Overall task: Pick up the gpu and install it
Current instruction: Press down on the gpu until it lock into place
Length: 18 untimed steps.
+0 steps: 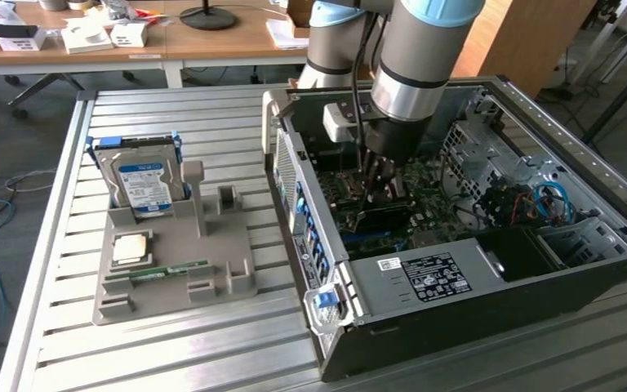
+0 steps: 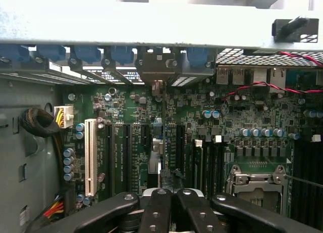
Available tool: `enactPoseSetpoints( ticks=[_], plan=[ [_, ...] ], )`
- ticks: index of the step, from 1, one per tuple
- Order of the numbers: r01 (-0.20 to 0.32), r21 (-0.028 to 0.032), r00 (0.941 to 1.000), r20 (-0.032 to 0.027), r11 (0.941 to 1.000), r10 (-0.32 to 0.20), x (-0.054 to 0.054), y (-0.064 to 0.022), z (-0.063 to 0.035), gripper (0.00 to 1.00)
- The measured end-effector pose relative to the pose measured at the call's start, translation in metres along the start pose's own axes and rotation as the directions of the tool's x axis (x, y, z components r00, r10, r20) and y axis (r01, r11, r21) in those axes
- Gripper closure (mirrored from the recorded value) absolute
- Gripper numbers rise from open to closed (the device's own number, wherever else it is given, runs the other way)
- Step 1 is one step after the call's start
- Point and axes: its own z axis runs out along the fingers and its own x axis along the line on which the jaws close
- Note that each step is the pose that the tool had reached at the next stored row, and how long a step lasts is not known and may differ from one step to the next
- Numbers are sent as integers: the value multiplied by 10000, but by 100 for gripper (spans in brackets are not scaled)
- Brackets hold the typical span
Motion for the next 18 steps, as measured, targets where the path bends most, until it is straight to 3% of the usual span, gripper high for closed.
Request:
enactPoseSetpoints(
  ticks=[18],
  plan=[
    [-2, 5, 10000, 13, 10000, 2, -12, 10, -2, 89]
  ],
)
